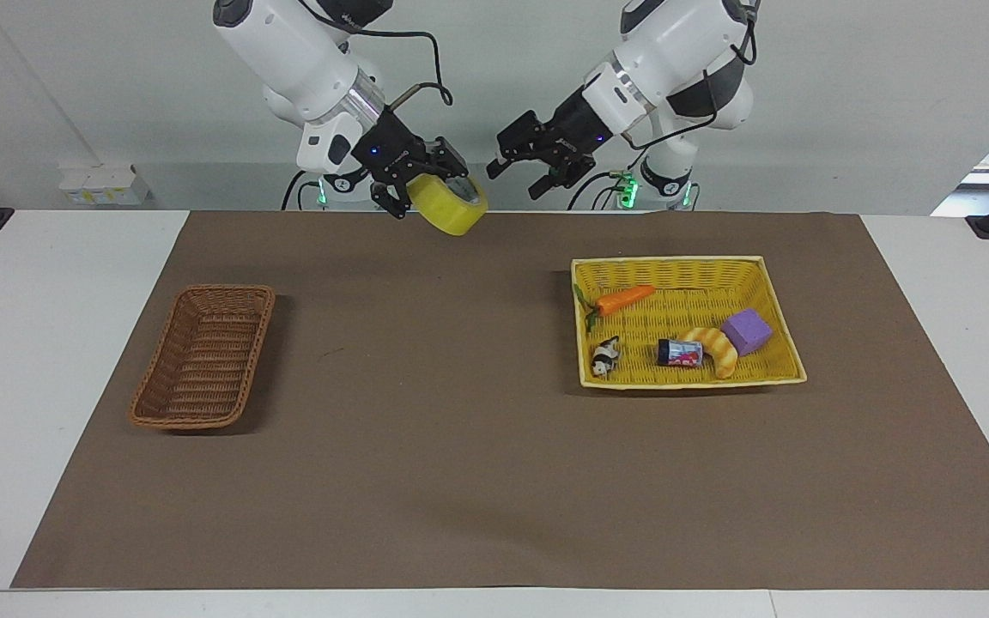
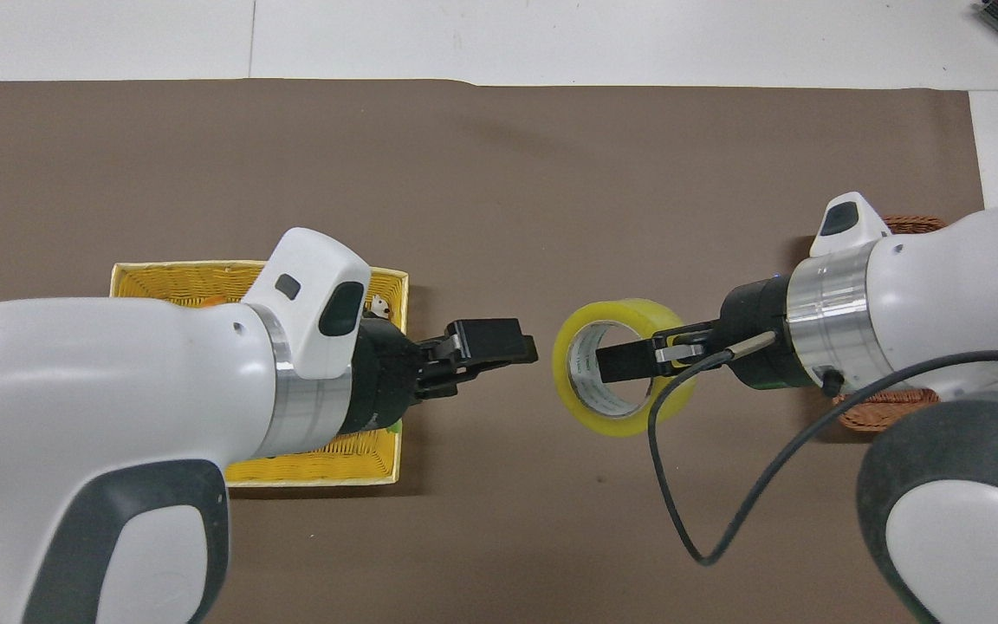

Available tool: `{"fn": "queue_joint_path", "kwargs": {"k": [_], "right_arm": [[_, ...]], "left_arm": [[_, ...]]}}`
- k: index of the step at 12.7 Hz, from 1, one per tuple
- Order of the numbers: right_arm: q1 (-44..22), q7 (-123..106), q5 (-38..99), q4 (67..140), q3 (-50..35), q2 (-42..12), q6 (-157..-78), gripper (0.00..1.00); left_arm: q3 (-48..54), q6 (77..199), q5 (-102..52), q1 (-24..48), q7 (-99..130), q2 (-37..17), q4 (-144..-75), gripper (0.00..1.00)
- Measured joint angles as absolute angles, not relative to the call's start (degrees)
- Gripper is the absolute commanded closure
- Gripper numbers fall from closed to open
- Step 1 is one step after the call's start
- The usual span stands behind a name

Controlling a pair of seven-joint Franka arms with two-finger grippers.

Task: Move tape to another basket
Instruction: 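Carry the tape into the wicker basket while the left gripper withdraws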

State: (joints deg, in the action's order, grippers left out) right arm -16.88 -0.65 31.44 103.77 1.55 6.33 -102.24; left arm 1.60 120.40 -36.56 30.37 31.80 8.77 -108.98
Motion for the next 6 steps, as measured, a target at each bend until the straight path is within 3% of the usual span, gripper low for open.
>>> {"fn": "queue_joint_path", "kwargs": {"k": [3, 6], "right_arm": [[-11.09, -3.18, 31.40, 104.05, 1.71, 6.30, -100.55, 1.00], [-1.04, -9.52, 31.45, 104.73, 2.08, 5.67, -99.55, 1.00]], "left_arm": [[1.34, 113.37, -29.26, 24.15, 29.16, 8.77, -108.61, 0.00], [1.09, 111.58, -22.58, 16.60, 21.48, 8.45, -108.45, 0.00]]}}
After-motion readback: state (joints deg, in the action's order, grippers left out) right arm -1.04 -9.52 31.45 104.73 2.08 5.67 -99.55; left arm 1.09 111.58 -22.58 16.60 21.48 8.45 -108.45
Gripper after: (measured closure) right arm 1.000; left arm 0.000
